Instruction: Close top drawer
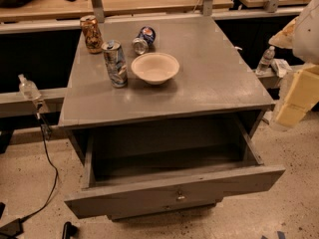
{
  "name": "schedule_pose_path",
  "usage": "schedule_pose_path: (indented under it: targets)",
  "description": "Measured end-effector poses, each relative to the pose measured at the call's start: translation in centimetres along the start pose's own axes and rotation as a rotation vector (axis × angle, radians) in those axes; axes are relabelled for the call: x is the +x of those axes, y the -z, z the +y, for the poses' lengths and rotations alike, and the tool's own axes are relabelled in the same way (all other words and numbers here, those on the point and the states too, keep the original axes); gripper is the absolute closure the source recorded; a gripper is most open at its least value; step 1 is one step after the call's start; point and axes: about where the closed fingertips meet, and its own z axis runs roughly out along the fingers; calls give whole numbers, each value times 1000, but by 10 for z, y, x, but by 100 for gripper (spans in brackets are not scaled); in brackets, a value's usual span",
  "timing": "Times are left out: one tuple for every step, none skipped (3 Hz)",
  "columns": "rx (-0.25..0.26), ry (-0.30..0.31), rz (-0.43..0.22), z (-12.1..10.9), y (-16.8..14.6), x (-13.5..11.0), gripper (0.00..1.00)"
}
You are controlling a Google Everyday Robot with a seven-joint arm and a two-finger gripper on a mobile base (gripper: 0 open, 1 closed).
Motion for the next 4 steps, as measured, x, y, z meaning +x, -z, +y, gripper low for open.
schedule_pose_path:
  targets:
    - [0, 0, 0, 0, 0, 0, 0]
    - [-23, -6, -7, 4, -17, 6, 0]
    - [-120, -12, -39, 28, -81, 20, 0]
    - [-233, -12, -75, 62, -151, 33, 0]
